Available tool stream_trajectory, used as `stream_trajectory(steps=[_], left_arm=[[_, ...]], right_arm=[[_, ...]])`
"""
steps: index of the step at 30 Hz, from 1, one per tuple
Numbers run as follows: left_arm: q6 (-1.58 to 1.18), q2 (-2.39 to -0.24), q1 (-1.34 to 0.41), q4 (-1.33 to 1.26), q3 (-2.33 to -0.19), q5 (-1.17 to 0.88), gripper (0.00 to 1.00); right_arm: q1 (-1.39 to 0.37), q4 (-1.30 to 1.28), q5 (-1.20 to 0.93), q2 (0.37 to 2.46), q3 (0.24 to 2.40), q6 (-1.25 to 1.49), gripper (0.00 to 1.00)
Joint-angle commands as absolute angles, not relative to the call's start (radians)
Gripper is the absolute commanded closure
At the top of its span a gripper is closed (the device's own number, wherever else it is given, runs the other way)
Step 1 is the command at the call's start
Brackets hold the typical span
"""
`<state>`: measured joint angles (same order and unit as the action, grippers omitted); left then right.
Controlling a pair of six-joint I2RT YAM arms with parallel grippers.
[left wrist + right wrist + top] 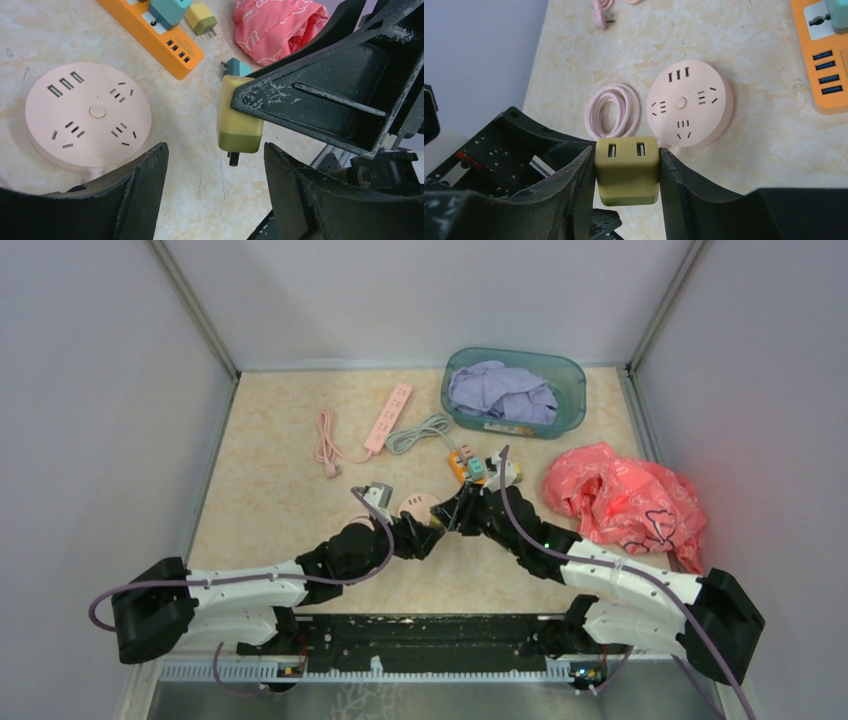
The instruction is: Insert the plug
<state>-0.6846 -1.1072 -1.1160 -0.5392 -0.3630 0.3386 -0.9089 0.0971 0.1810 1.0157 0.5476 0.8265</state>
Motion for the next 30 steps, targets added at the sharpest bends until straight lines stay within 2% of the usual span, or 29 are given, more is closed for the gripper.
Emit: stream_trajectory(steps=[1,10,12,17,22,28,30], left_arm=[[-0.634,-1.149,-1.124,-0.679,-0.399,0.360,0.26],[-0.609,-1.206,-1.124,-0.768,-0.403,0.343,0.35],[-0.604,-1.206,-1.124,-0.778,-0.397,0.343,0.45],[-0.599,-1.191,-1.123,-0.785,-0.372,0.356,0.78],[-0.582,-1.148,-1.123,-0.784,-0.342,0.370,0.99],[-0.518,-1.093,-1.114,-0.779,-0.311,0.337,1.00],[-0.486,-1.075,-1.097,-0.771,-0.305,0.293,1.00]], right_arm=[[-0.925,0.204,0.171,0.983,0.543,0.857,0.67],[-0.927,0.231,0.154,0.980,0.520,0.865,0.67],[-0.928,0.246,0.151,0.978,0.506,0.870,0.67],[-0.928,0.274,0.149,0.965,0.486,0.869,0.65],[-0.928,0.283,0.155,0.934,0.477,0.824,0.55],[-0.927,0.319,0.149,0.898,0.453,0.753,0.37],[-0.924,0.303,0.129,0.890,0.465,0.695,0.28]])
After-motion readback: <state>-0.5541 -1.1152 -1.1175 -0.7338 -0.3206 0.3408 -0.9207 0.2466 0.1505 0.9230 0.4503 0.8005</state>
